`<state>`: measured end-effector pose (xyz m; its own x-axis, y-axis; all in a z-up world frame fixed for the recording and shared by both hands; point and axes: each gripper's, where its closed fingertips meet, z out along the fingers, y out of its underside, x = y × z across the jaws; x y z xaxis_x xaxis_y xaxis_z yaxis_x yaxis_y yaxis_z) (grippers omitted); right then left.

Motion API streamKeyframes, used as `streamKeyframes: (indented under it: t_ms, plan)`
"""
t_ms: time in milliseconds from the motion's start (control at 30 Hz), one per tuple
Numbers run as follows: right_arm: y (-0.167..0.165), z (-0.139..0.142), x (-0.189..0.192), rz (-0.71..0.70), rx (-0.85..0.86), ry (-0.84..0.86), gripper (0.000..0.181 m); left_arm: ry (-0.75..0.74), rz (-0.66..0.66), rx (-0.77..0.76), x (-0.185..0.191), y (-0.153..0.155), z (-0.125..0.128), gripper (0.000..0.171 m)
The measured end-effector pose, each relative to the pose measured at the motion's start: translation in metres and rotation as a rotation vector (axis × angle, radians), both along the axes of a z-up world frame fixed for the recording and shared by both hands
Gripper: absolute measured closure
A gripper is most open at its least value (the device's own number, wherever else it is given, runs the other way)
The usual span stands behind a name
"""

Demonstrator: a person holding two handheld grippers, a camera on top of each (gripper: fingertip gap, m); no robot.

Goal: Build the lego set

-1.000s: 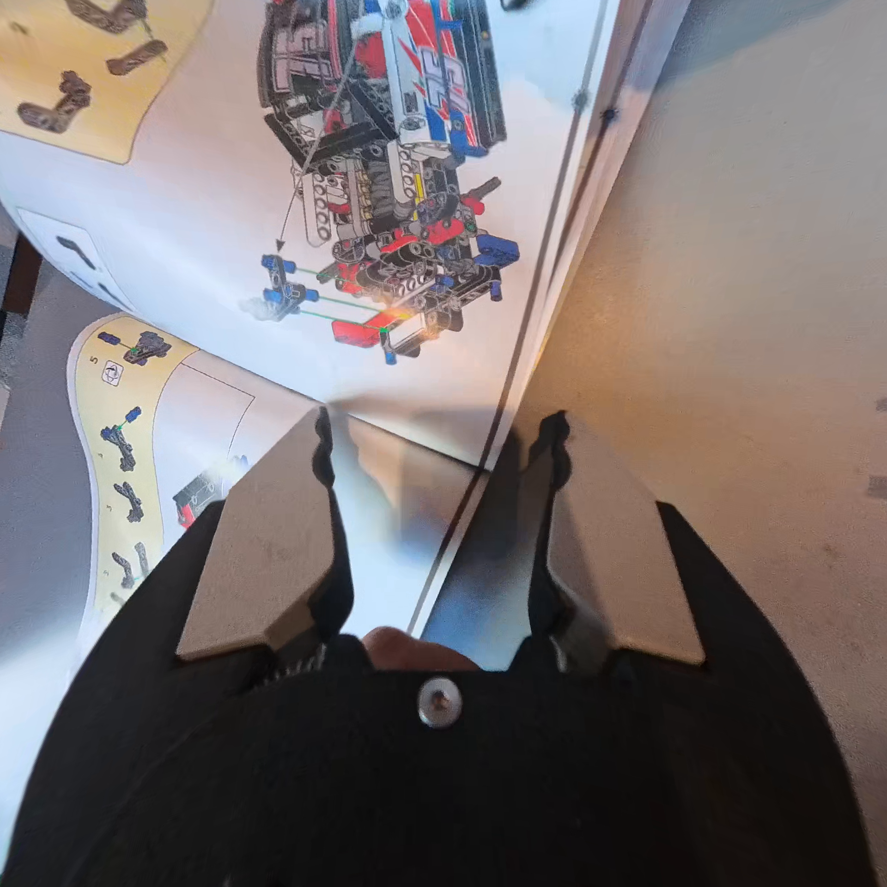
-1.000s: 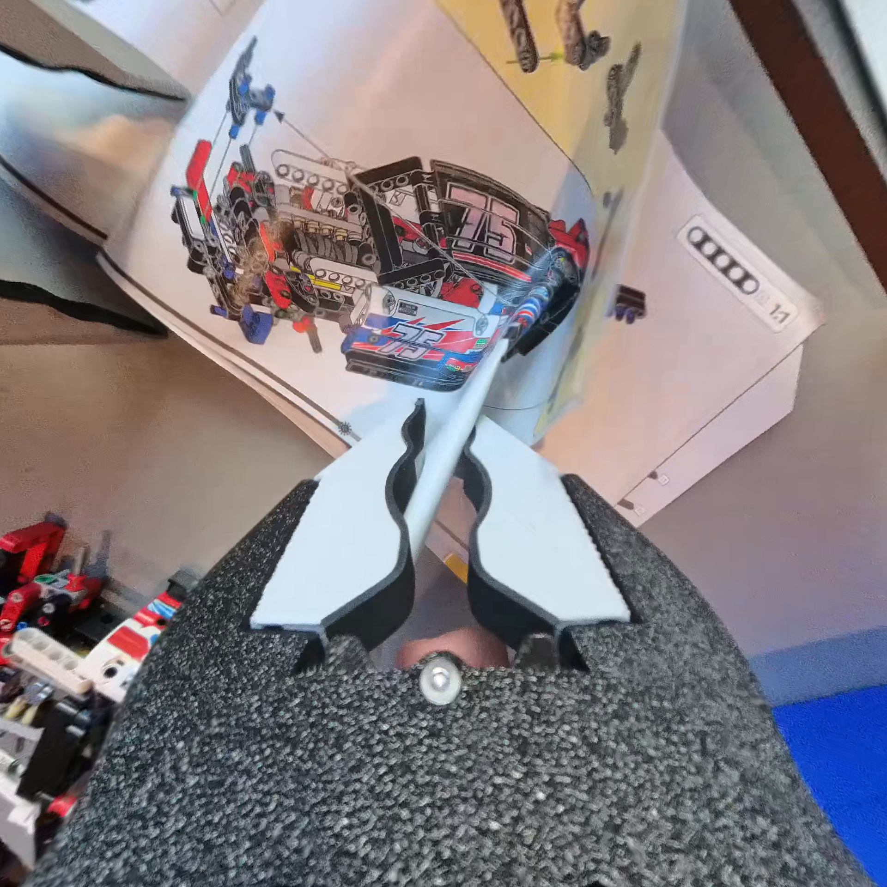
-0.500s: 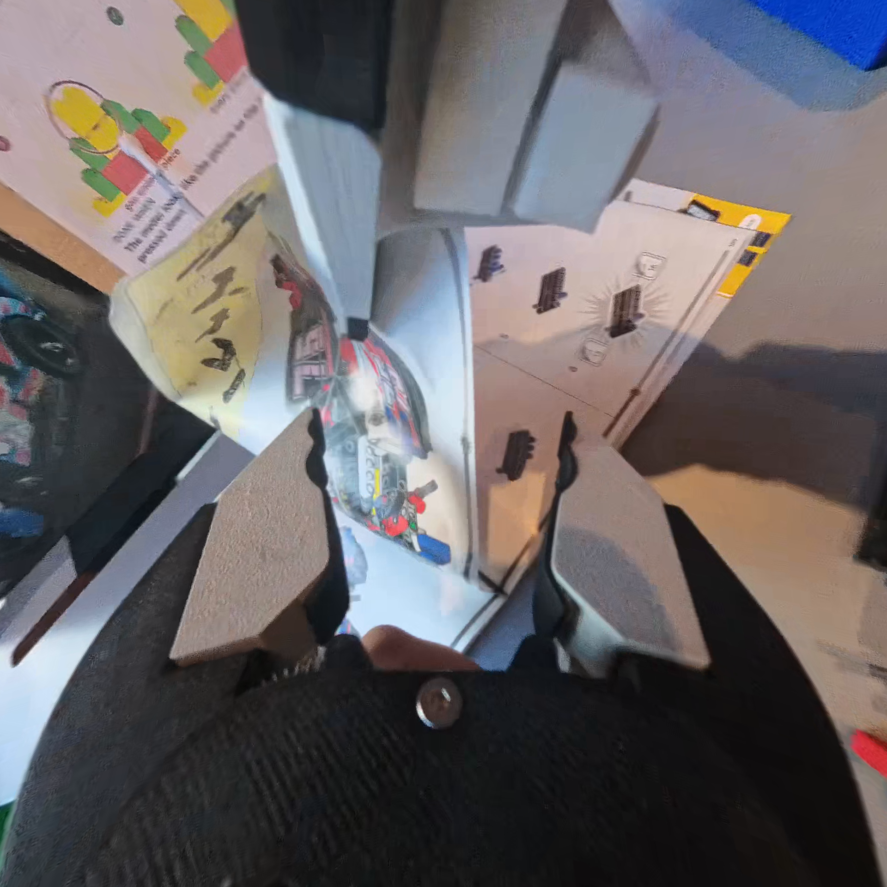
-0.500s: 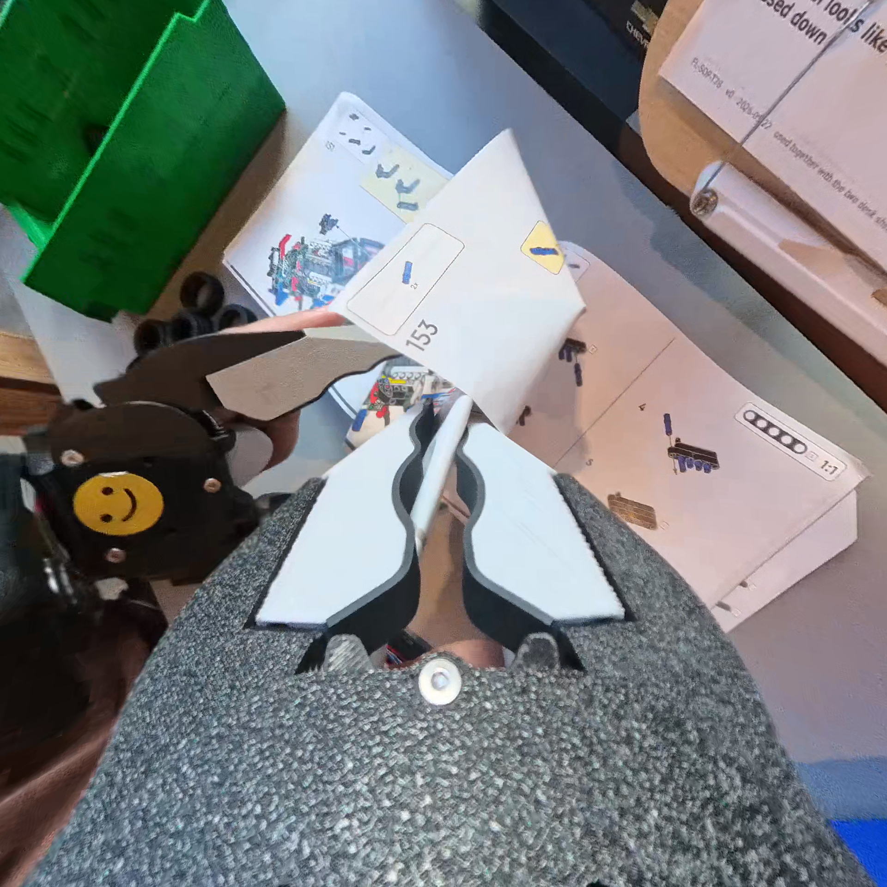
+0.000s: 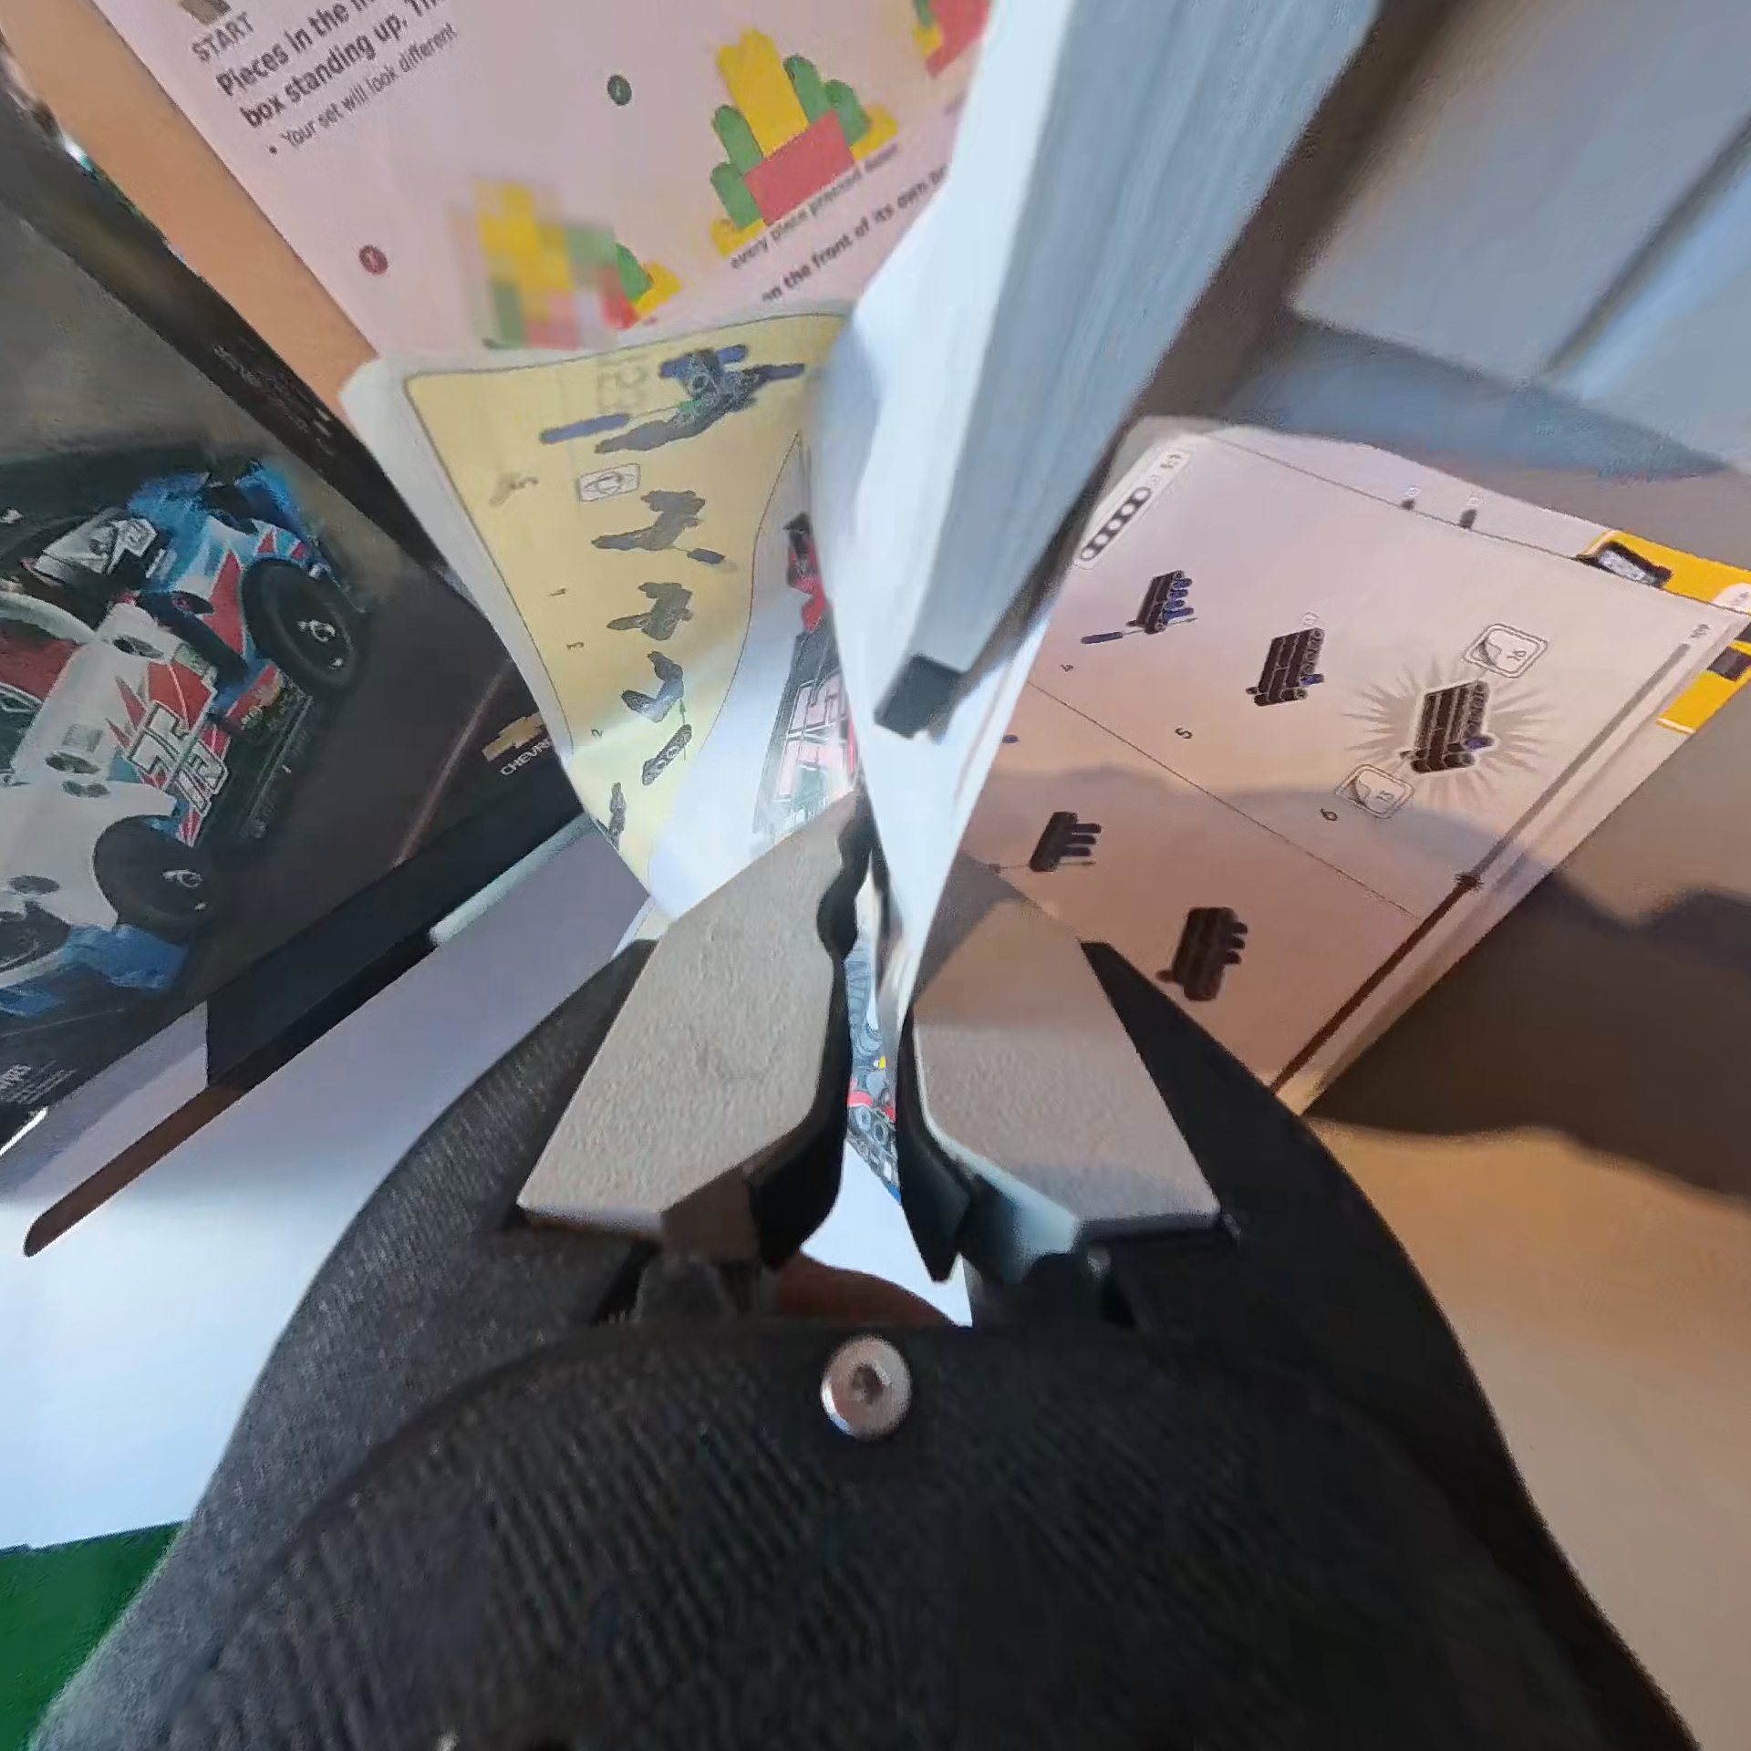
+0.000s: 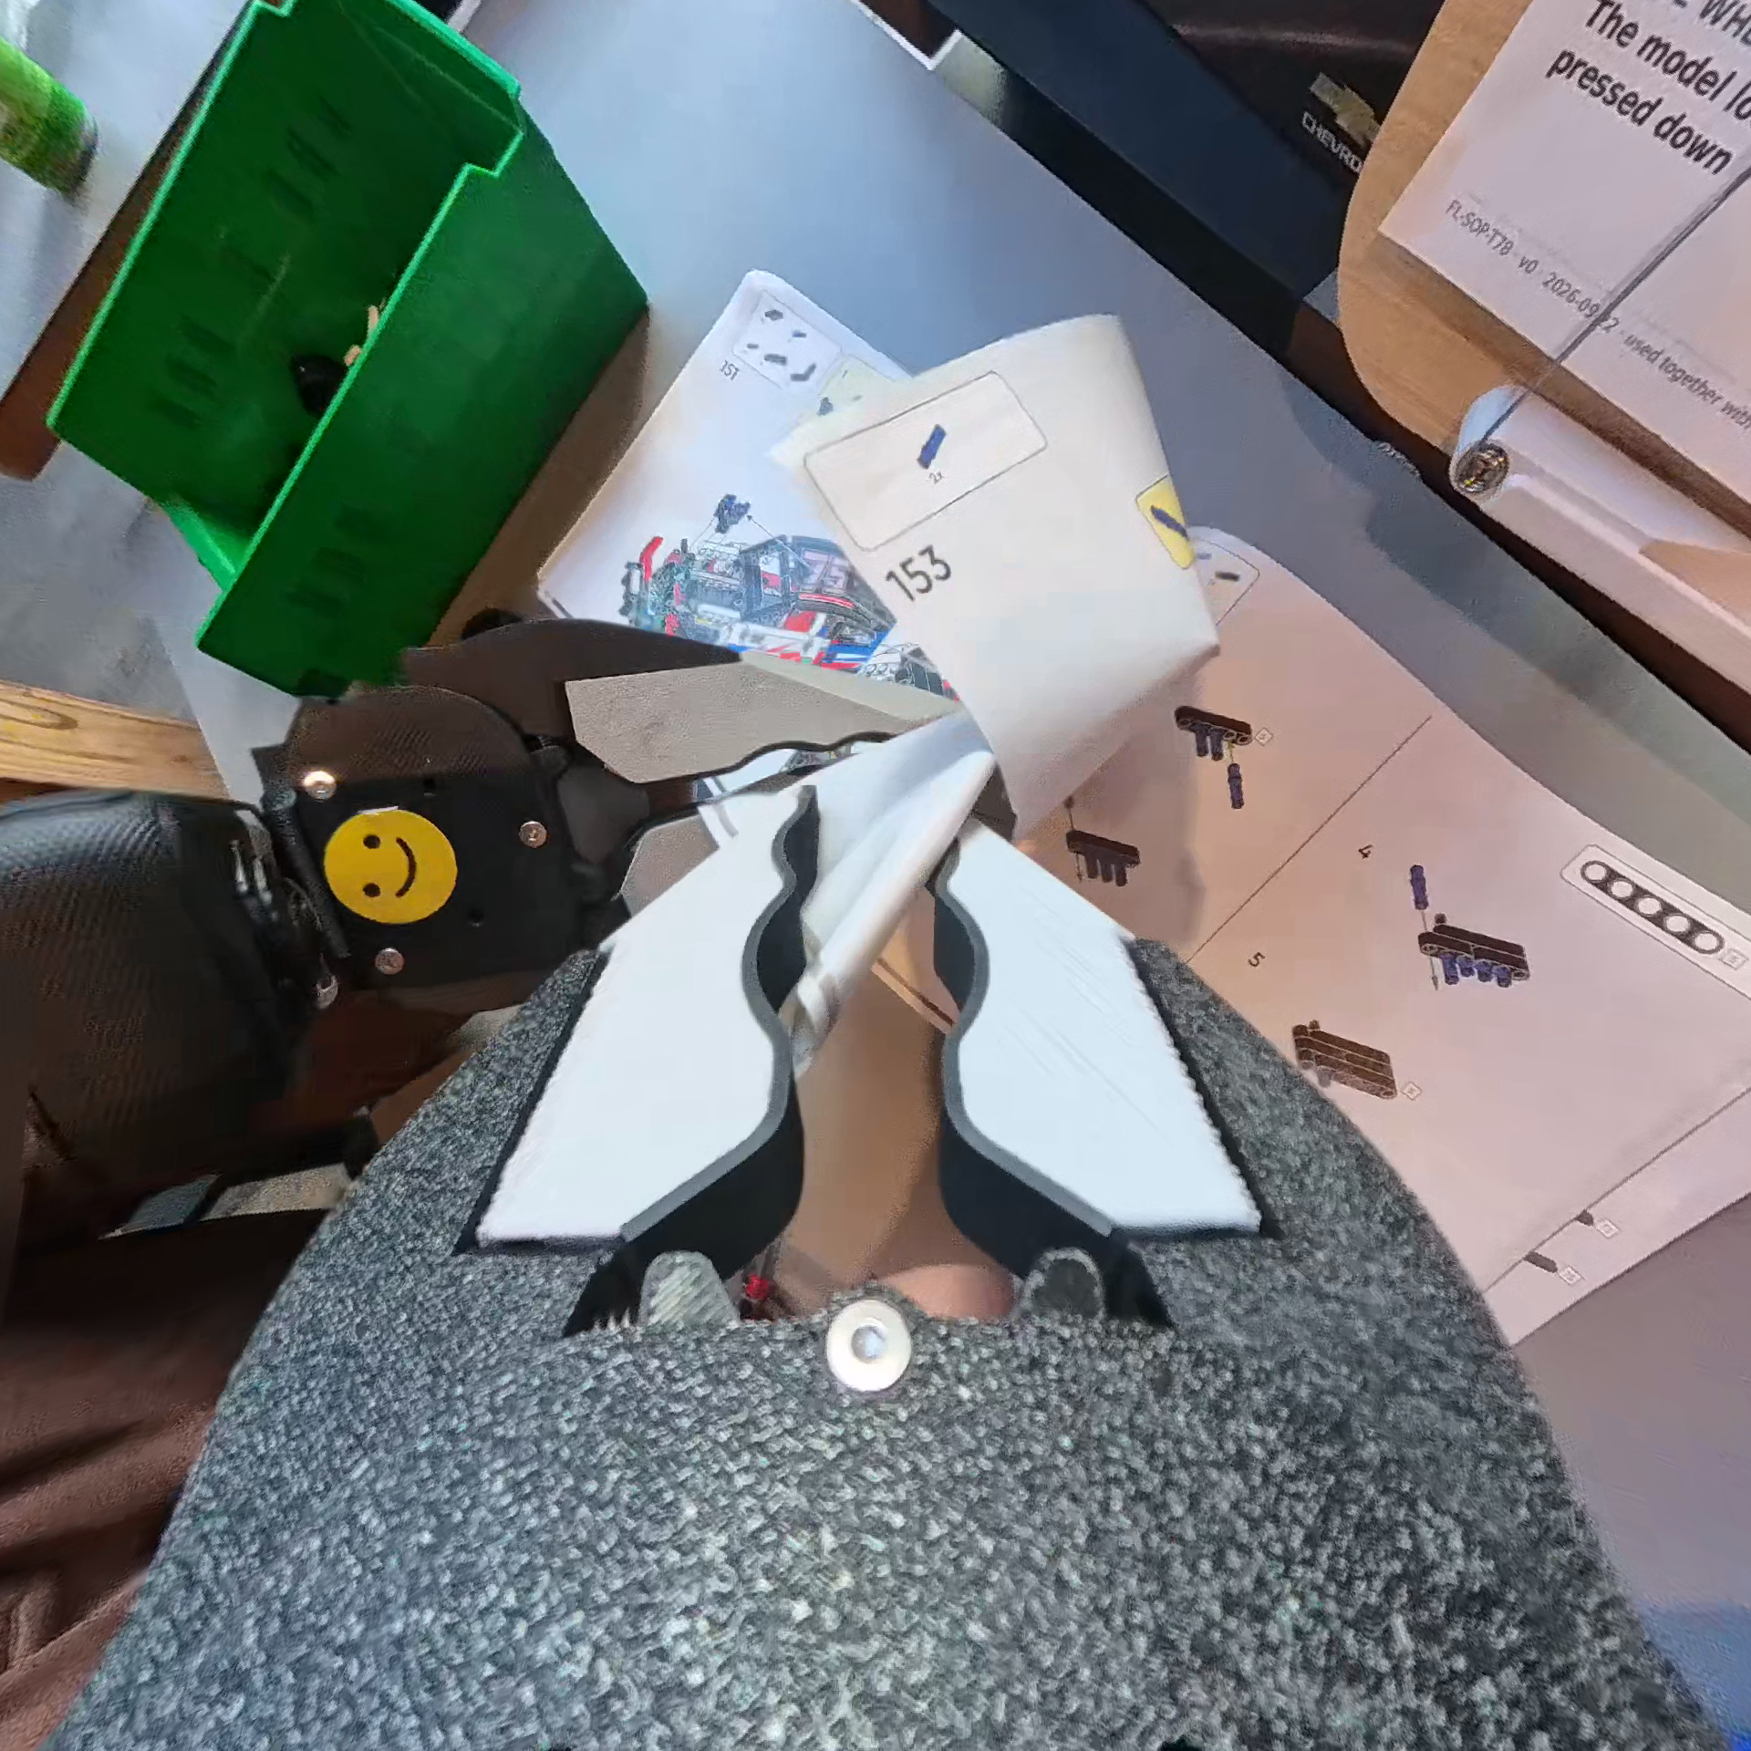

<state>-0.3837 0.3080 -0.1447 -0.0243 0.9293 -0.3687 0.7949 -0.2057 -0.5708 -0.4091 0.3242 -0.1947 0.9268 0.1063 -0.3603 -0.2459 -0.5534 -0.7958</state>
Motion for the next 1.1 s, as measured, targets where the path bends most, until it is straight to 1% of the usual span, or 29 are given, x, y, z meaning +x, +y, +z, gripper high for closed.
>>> streamKeyframes:
  t_ms: [67,133,167,233,300,333,367,400,433,467,500,533,600,667,700,733,833,900,967,1000,1033,1100]
  plan:
    - [-0.001,0.005,0.000,-0.007,-0.009,0.013,0.155,-0.013,0.007,-0.005,-0.005,-0.003,0.000,0.171]
    - [-0.001,0.017,0.001,-0.006,-0.006,0.050,0.147,-0.032,0.009,-0.017,-0.010,-0.006,-0.002,0.171]
    - [0.000,0.027,0.002,-0.005,0.002,0.082,0.142,-0.050,0.007,-0.020,-0.012,-0.008,-0.003,0.171]
    - [0.002,0.055,0.006,-0.004,0.025,0.183,0.141,-0.103,0.002,-0.019,-0.015,-0.011,-0.003,0.171]
    - [0.014,0.081,0.012,-0.046,0.077,0.301,0.142,-0.145,-0.003,-0.018,-0.019,-0.015,-0.003,0.171]
    - [0.027,0.087,0.016,-0.098,0.120,0.346,0.147,-0.170,-0.013,-0.026,-0.021,-0.018,-0.004,0.171]
    - [0.041,0.085,0.019,-0.157,0.160,0.369,0.154,-0.199,-0.032,-0.042,-0.022,-0.022,-0.006,0.171]
    - [0.053,0.074,0.023,-0.206,0.182,0.359,0.162,-0.229,-0.050,-0.059,-0.023,-0.027,-0.009,0.171]
    - [0.062,0.054,0.025,-0.238,0.178,0.308,0.162,-0.262,-0.061,-0.074,-0.026,-0.033,-0.012,0.171]
    - [0.065,0.028,0.028,-0.250,0.156,0.227,0.161,-0.298,-0.069,-0.092,-0.030,-0.040,-0.015,0.171]
    - [0.064,0.002,0.029,-0.244,0.139,0.138,0.160,-0.333,-0.073,-0.106,-0.035,-0.048,-0.017,0.171]
    - [0.062,-0.022,0.028,-0.234,0.158,0.067,0.159,-0.358,-0.070,-0.108,-0.042,-0.056,-0.016,0.168]
    - [0.055,-0.055,0.016,-0.195,0.250,-0.004,0.159,-0.407,-0.042,-0.062,-0.058,-0.071,-0.003,0.157]
    - [0.033,-0.070,-0.008,-0.138,0.269,-0.010,0.155,-0.437,0.030,0.026,-0.077,-0.086,0.022,0.131]
    - [0.019,-0.075,-0.023,-0.116,0.255,-0.002,0.152,-0.429,0.092,0.089,-0.090,-0.095,0.040,0.115]
    - [0.005,-0.078,-0.037,-0.095,0.237,0.009,0.150,-0.407,0.155,0.162,-0.103,-0.105,0.060,0.107]
    - [-0.040,-0.097,-0.071,0.005,0.216,0.004,0.149,-0.308,0.297,0.415,-0.131,-0.145,0.126,0.108]
    - [-0.064,-0.118,-0.082,0.078,0.245,-0.044,0.155,-0.256,0.338,0.532,-0.136,-0.168,0.157,0.109]
    - [-0.079,-0.143,-0.082,0.141,0.293,-0.125,0.143,-0.223,0.346,0.558,-0.134,-0.180,0.169,0.109]
    - [-0.081,-0.148,-0.083,0.153,0.332,-0.136,0.144,-0.210,0.335,0.553,-0.131,-0.181,0.171,0.109]
    - [-0.083,-0.148,-0.085,0.161,0.357,-0.130,0.142,-0.199,0.323,0.545,-0.128,-0.181,0.172,0.109]
    - [-0.087,-0.141,-0.085,0.159,0.346,-0.124,0.139,-0.191,0.308,0.529,-0.125,-0.177,0.169,0.109]
